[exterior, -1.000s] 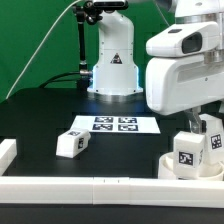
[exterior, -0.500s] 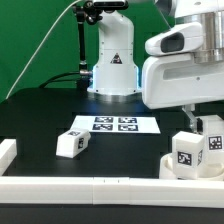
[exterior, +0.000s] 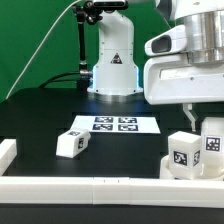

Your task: Assemble stool

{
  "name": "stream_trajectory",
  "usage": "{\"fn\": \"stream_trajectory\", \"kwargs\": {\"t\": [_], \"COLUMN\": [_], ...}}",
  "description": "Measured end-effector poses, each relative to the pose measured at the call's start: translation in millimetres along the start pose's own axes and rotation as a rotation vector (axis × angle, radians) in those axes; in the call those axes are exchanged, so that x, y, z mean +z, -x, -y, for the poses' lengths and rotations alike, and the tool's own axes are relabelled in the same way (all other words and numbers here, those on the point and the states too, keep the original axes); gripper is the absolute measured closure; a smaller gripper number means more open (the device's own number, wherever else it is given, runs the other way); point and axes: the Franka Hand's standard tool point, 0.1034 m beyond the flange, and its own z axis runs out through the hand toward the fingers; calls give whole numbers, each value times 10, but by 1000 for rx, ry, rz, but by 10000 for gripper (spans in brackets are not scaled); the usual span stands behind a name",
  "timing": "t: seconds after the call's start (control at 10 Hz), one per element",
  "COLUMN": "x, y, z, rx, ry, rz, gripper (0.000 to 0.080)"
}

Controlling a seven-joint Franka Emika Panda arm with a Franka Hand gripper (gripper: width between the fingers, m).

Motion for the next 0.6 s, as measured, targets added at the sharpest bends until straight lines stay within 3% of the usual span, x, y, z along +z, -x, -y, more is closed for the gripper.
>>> {"fn": "stream_trajectory", "kwargs": {"t": [0.1, 0.3, 0.6], "x": [6, 20, 19], "y": [10, 66, 71], "z": [12, 48, 60], "rx": [136, 380, 541], "ry": [-10, -7, -13], "rz": [2, 5, 10], "gripper": [462, 461, 461]}}
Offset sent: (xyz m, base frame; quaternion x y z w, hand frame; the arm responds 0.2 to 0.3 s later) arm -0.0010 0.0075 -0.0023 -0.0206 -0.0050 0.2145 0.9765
